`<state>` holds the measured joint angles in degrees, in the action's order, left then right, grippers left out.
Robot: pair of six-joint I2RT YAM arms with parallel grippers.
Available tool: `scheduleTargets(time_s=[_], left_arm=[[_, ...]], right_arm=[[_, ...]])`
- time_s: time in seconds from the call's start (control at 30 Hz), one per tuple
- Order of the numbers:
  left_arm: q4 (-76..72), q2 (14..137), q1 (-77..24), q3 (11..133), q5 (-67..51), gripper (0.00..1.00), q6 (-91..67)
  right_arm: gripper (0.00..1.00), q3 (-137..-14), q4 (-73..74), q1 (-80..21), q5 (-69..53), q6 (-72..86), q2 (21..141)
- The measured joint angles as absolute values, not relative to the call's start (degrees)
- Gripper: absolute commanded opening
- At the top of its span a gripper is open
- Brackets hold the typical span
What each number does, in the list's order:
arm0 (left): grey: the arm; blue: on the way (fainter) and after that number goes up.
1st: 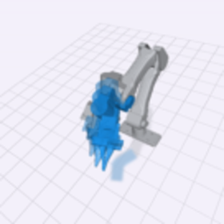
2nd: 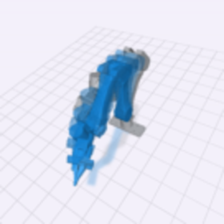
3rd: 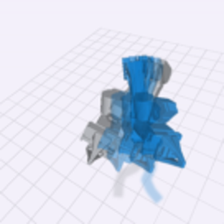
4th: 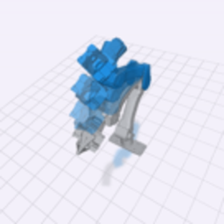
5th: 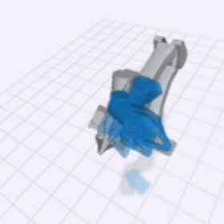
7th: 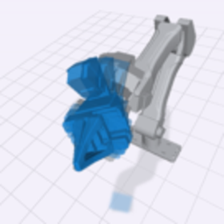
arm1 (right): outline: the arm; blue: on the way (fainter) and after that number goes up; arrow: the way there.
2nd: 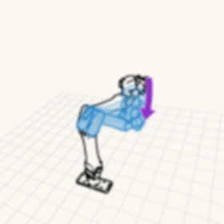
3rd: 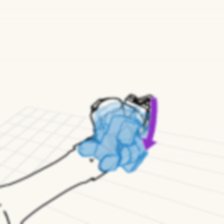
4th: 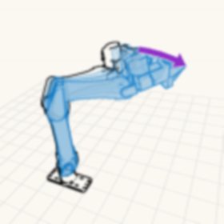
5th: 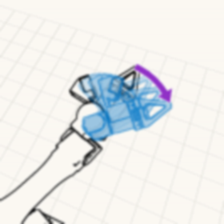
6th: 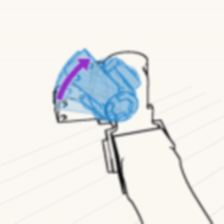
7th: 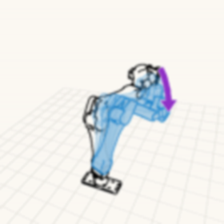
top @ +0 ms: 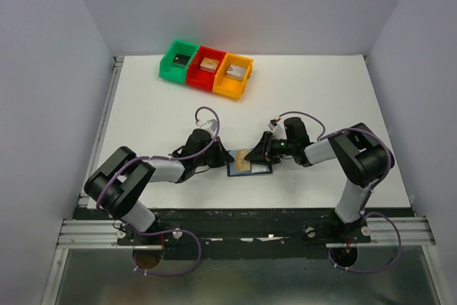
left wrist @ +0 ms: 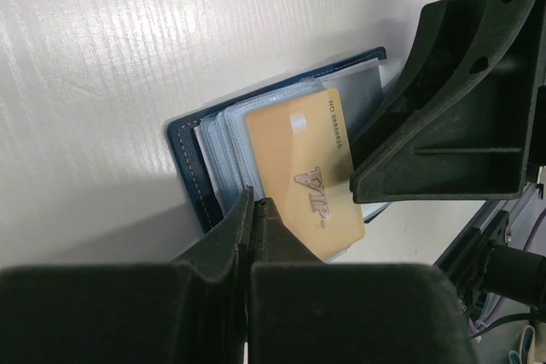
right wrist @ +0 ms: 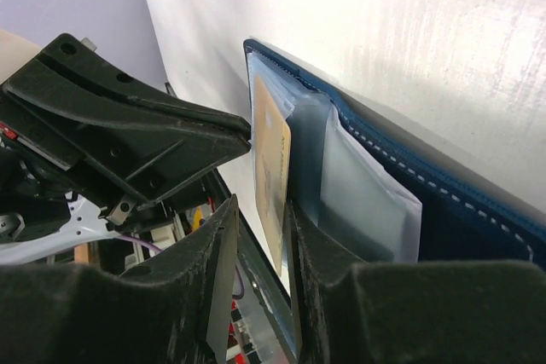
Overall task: Take the credit cards out of the card holder
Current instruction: Remove the credit card from the card holder.
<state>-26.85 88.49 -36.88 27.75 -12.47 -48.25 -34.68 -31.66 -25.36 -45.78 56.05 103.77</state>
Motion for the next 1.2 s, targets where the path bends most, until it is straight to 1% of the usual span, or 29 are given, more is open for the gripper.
scheduleTargets(time_s=[0.73,1.03,1.2], left_arm=[[-30.0,92.0,-38.0,29.8,-14.4,0.00,-47.2],[-30.3,92.2,-38.0,29.8,-14.4,0.00,-47.1],[-30.6,92.2,-38.1,29.6,-14.4,0.00,-47.2]], right_arm=[[0.38,-38.3,-36.4,-25.1,-49.4,59.5,109.7],[0.38,-41.3,-33.8,-26.5,-51.5,57.7,111.1],[0.37,-41.7,-32.0,-26.7,-51.9,56.0,111.0]])
